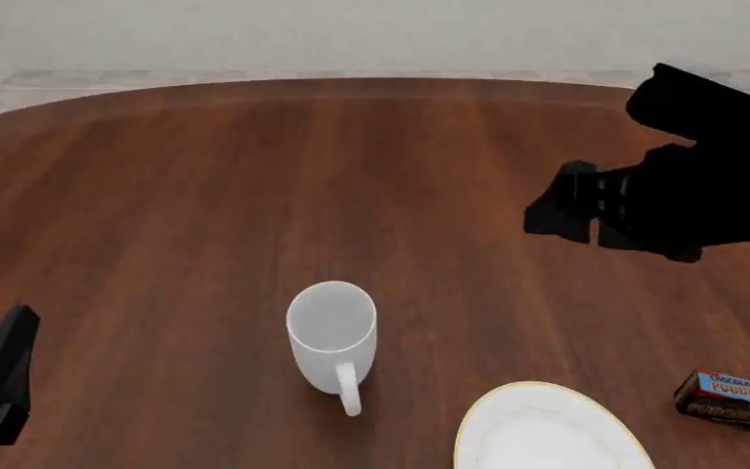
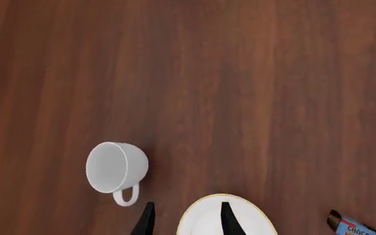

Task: Put the white mug on the plate.

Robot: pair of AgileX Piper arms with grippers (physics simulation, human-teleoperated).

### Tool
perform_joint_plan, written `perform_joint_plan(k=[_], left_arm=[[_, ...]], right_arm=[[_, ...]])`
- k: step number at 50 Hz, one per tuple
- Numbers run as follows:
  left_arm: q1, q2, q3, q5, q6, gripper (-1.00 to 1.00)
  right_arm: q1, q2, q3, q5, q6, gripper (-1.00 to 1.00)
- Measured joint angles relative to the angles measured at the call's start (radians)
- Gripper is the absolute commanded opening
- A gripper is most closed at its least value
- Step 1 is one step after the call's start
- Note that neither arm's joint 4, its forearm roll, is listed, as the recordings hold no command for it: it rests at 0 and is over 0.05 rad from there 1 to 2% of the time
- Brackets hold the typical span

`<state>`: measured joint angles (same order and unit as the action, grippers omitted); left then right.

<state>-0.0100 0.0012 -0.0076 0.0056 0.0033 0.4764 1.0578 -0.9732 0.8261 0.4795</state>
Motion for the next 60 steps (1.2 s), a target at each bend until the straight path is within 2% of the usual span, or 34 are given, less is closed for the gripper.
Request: perform_joint_plan(k=[4, 9, 28, 46, 60], left_arm=[[0.000, 0.000, 0.000, 0.000, 0.000, 1.00], [0.000, 0.000, 0.000, 0.000, 0.000, 1.00], [0.000, 0.000, 0.000, 0.000, 0.000, 1.00], [0.000, 0.001, 0.000, -0.001, 0.000, 1.00], [0.000, 0.001, 0.000, -0.001, 0.000, 1.00]], right_arm=[[0.048, 0.038, -0.015, 0.016, 0.046, 1.00], [0.085, 0.082, -0.035, 0.042, 0.075, 1.00], [0.169, 0.230, -0.112, 0.077, 0.115, 1.00], [0.229, 0.363, -0.182, 0.106, 0.084, 1.00], [0.246, 0.445, -0.251, 0.116, -0.015, 1.00]])
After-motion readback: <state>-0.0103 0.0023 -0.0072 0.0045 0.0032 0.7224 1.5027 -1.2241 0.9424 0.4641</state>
